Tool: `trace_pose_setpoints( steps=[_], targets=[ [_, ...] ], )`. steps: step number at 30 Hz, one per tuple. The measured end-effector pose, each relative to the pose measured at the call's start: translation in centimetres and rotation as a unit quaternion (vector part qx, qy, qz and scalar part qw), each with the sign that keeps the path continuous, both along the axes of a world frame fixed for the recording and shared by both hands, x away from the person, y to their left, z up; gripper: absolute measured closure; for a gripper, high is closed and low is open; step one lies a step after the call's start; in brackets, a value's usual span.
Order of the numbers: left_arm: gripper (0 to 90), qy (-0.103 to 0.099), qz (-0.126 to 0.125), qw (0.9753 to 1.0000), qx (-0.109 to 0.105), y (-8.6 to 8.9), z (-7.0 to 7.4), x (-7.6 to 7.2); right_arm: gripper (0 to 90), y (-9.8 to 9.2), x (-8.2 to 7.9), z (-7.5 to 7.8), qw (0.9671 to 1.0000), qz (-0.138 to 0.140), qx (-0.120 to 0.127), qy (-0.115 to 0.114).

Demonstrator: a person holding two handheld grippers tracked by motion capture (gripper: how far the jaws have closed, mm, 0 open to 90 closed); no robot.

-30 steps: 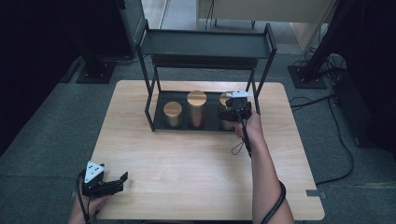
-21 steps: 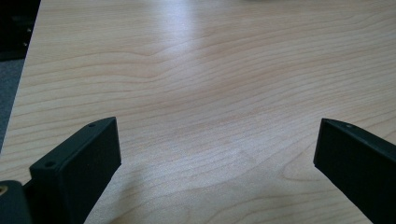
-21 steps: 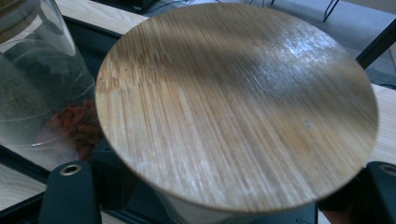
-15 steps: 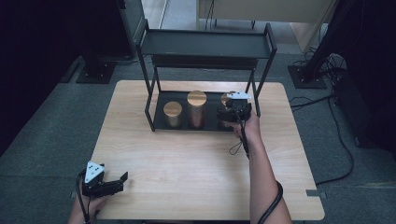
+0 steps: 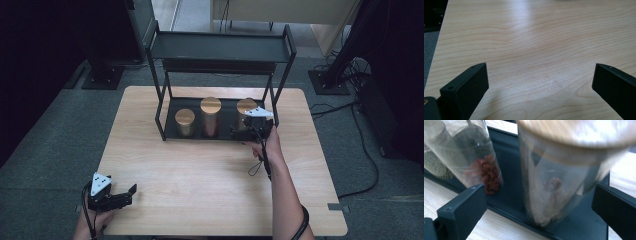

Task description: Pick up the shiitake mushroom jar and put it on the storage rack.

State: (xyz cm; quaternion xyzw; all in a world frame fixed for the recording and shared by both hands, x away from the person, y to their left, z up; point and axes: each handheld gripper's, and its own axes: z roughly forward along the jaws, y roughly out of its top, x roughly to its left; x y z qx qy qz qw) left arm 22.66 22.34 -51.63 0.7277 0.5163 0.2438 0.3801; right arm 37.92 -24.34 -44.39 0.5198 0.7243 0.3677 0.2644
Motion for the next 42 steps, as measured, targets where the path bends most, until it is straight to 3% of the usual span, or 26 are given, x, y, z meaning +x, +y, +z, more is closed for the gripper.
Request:
trace_pose_setpoints(
  steps=[18,31,42],
  targets=[
    [0.8,0.004,0.006,1.0000,-0.004,0.1,0.0,0.1,0.0,-1.6,-3.7,-3.1,0.9996,0.005,-0.024,-0.016],
    [0.9,0.005,0.005,1.0000,0.000,0.0,0.0,0.1,0.0,-3.0,-6.0,-6.1,0.9995,0.008,-0.031,0.001],
    [0.9,0.006,0.004,1.0000,0.002,0.0,0.0,0.1,0.0,-4.2,-7.2,-7.5,0.9994,0.001,-0.032,0.012]
  ],
)
